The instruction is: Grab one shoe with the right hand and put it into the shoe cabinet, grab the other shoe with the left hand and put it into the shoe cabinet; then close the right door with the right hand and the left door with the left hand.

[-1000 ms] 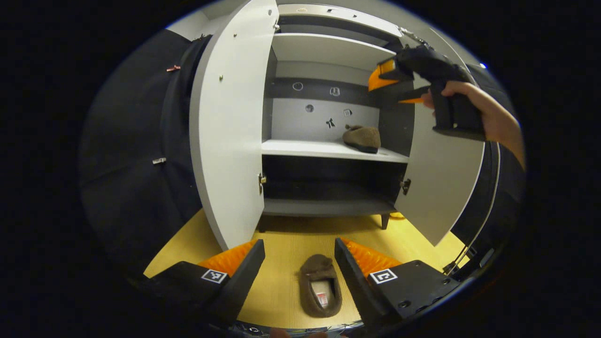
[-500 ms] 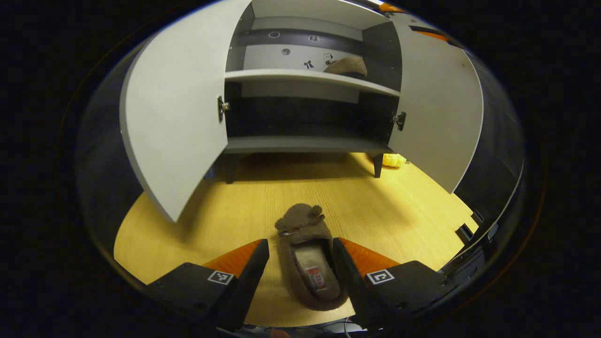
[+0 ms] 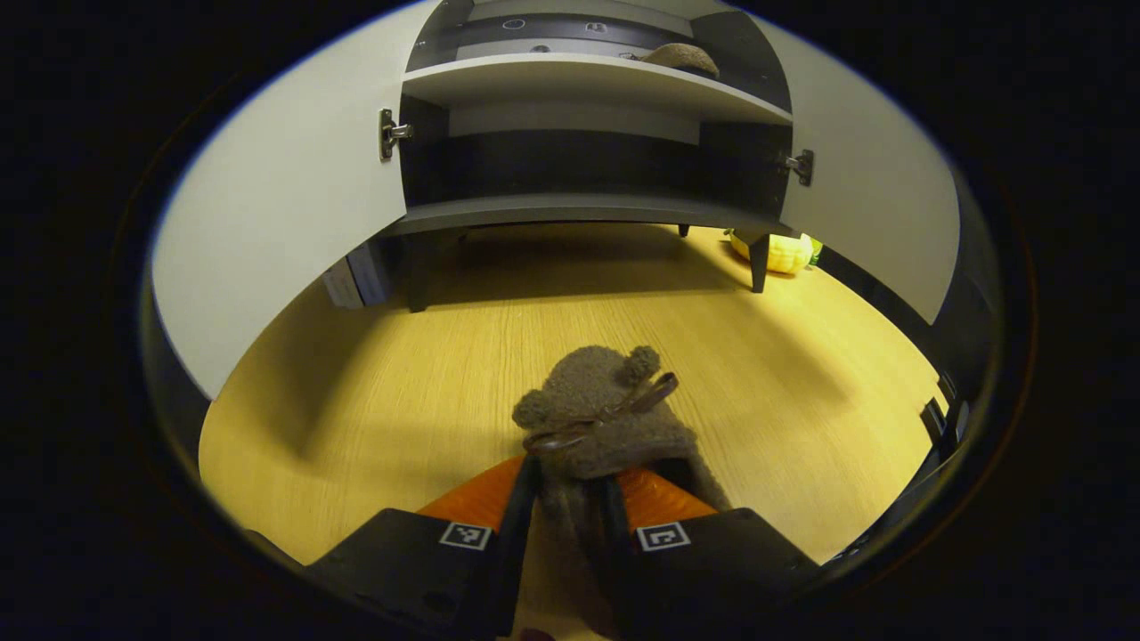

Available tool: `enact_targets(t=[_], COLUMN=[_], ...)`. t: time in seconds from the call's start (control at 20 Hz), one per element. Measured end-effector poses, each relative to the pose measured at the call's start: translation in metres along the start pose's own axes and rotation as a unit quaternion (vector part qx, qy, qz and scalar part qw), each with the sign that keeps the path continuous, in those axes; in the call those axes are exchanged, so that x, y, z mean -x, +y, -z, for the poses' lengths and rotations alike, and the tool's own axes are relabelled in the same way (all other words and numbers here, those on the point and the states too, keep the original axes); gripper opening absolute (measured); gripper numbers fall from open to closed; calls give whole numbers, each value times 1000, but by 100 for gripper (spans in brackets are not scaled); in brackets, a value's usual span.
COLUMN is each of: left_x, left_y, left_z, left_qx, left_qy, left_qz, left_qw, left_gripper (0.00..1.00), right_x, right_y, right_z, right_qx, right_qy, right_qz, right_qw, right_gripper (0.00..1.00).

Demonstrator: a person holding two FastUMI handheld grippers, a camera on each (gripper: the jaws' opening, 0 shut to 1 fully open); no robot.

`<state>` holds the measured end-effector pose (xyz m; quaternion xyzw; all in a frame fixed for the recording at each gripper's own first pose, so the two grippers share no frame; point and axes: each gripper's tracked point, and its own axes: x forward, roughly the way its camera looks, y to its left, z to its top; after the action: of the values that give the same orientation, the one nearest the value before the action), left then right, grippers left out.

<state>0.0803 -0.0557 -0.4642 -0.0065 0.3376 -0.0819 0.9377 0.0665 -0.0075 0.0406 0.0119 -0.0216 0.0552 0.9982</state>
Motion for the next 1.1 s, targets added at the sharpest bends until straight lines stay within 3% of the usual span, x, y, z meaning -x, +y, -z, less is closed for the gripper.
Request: enact_targets(t=[0.1, 0.2, 0.25, 0.35, 0.5, 0.75, 0.95, 1.1], left_x=[-7, -11, -11, -8, 12, 74, 118, 141], left_y=[6, 12, 12, 12, 12, 11, 19, 11], left_z=[-6, -10, -10, -10, -26, -91, -163, -224], left_qx=[6, 1, -8, -26, -17, 8, 4, 7], left_qy=[-3, 1, 8, 19, 19, -7, -44, -73], left_qz=[-3, -15, -16, -19, -27, -50, -93, -89], left_qw=[1000, 1000, 1000, 999, 999, 999, 995, 993], left_gripper=[42, 32, 19, 11, 10, 9, 8, 7], right_x=[3, 4, 5, 5, 6, 11, 13, 17], right_y=[-5, -9, -11, -13, -11, -11, -14, -16], right_z=[4, 5, 4, 2, -3, -5, -5, -1], right_qx=[1, -6, -8, -11, -12, -15, -11, -19], right_qy=[4, 8, 9, 6, 0, -4, -11, -8], right_qz=[6, 10, 11, 11, 4, -2, -6, -8], right_qw=[1000, 1000, 1000, 1000, 1000, 1000, 1000, 1000], right_gripper=[100, 98, 98, 98, 98, 98, 98, 98])
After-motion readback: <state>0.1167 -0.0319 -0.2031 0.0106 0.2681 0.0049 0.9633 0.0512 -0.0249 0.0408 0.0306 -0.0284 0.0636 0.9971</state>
